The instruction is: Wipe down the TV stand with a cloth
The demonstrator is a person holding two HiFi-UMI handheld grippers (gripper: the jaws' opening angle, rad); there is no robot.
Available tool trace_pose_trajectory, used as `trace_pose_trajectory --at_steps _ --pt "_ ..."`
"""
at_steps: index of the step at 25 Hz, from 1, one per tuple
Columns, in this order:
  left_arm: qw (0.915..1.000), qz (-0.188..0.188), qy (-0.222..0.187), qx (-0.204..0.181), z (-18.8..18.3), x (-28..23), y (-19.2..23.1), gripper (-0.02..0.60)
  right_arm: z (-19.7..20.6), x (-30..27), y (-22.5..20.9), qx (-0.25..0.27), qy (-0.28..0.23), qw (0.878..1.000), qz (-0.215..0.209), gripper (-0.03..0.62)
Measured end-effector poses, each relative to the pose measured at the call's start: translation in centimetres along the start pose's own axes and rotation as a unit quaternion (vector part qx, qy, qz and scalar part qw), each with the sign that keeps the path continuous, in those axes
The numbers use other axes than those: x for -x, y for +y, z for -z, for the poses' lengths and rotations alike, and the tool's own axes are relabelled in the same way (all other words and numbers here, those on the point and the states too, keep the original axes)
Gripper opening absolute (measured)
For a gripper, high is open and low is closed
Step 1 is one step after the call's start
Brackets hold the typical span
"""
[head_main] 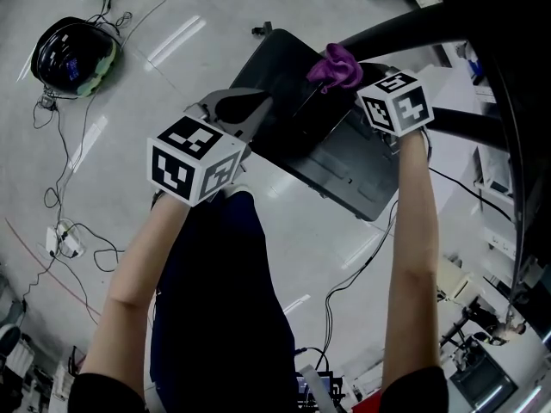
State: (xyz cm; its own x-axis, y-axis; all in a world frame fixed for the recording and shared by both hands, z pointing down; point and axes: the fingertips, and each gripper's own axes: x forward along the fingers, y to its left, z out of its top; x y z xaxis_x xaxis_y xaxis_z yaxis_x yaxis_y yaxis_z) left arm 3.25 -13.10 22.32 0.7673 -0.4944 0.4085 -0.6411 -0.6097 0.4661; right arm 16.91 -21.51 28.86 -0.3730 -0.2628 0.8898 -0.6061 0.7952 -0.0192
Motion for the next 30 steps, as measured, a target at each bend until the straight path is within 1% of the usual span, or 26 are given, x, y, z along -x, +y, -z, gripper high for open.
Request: trace_pose_trajectory --at_steps 2,5,12,17,21,26,30 --pt "1.0 0.001 0.001 0.0 0.1 -0.1 0.0 0.006 0.0 -0.2 0.0 -0.011 -0.007 1.0 -0.007 0.075" --pt "1.0 0.004 0.001 0.0 0.2 -0.3 -0.2 0.006 0.0 0.0 0.0 -0.014 -0.012 1.0 -0.006 0.075" --pt "0.9996 0.025 -0.005 -0.014 -0.7 -0.3 -2.0 0.006 1.7 1.0 0.0 -0.015 -0.001 1.0 0.001 0.075" --pt "0.9987 0.044 -0.002 -0.026 -0.8 -1.0 -3.9 0.006 4.4 2.3 -0.7 -0.035 0.01 0.999 0.027 0.075" --pt "0.9976 0.061 0.005 -0.032 -0.5 -1.9 -5.5 0.006 6.7 3.3 -1.2 -0.059 0.007 0.997 0.042 0.075" --pt "0.9953 0.086 0.015 -0.041 0.0 -3.0 -8.2 0.006 9.7 5.1 -1.9 -0.091 0.006 0.993 0.08 0.075" --pt "0.9933 0.103 0.023 -0.048 0.6 -3.8 -9.9 0.006 12.1 6.1 -2.0 -0.11 0.008 0.989 0.094 0.075"
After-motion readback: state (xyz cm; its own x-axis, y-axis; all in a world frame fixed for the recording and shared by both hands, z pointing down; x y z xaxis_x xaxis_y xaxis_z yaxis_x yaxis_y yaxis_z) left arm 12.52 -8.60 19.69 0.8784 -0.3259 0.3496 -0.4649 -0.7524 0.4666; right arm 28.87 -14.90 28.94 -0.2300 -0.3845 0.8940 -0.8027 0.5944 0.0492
